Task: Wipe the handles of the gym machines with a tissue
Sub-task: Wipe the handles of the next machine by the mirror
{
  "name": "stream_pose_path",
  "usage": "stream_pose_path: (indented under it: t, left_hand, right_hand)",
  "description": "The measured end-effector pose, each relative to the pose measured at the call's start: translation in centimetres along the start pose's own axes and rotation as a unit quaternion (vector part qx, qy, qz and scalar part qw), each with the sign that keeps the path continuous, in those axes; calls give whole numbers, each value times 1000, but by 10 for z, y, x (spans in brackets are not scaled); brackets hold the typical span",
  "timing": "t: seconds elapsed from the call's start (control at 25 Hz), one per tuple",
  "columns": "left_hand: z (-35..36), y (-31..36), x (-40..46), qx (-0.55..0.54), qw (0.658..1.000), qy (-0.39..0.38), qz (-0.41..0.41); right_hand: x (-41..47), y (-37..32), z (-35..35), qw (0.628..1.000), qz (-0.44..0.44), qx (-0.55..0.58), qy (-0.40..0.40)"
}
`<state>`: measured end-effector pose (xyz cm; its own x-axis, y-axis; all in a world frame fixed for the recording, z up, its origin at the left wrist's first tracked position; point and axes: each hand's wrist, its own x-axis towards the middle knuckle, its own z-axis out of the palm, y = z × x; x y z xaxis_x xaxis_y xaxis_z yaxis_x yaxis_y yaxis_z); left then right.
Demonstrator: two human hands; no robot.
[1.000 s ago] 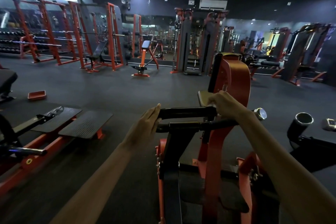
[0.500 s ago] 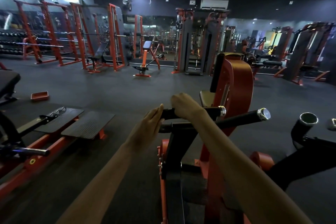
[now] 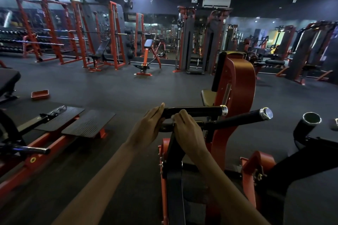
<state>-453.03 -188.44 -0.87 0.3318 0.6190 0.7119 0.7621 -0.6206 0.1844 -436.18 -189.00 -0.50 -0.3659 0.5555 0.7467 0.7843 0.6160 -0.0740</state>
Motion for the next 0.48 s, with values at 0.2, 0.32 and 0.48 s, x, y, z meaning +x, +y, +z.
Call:
stream_pose_path:
  t: [0.2, 0.32, 0.48]
  left_hand:
    - [-1, 2, 2, 11, 1000, 8, -26]
    - [1, 2, 2, 16, 999, 11, -34]
    - [-1, 3, 3, 9, 999, 6, -35]
  right_hand:
    - [-15, 57, -19, 992, 117, 9, 44]
    - [-23, 91, -30, 979, 180, 9, 91]
    - [-26, 91, -30, 956, 240, 60, 158]
